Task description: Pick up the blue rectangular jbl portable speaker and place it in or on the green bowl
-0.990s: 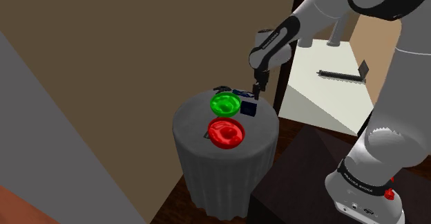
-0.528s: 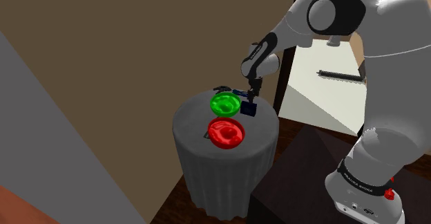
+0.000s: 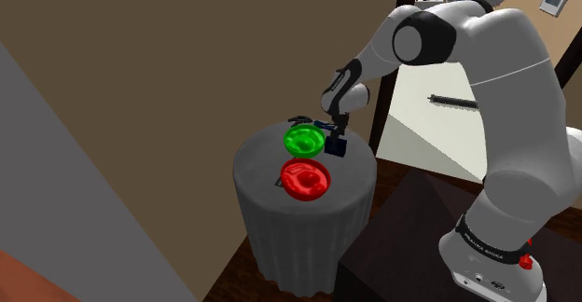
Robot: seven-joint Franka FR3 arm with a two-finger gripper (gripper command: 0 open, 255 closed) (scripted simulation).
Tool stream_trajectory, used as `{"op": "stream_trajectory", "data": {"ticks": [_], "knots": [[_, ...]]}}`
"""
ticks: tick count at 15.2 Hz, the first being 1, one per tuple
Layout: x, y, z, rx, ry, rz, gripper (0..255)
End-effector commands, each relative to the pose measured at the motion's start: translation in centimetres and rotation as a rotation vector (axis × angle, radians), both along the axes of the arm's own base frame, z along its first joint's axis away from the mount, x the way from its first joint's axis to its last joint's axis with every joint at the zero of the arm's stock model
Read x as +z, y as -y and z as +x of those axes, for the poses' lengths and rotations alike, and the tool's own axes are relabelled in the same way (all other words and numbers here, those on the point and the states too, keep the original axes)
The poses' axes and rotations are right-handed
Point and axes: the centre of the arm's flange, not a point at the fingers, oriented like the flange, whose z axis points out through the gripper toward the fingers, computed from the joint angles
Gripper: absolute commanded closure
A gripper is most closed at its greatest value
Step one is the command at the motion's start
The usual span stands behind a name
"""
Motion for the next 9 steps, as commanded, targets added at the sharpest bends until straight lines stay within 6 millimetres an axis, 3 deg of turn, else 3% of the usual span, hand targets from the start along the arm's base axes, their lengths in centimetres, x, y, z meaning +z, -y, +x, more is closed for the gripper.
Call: {"op": "stream_trajectory", "data": {"ticks": [1,3,9], "knots": [[-1.1,0.1,0.1,0.0,0.001,0.0,0],[-2.5,0.1,0.1,0.0,0.001,0.0,0],[-2.5,0.1,0.1,0.0,0.001,0.0,0]]}}
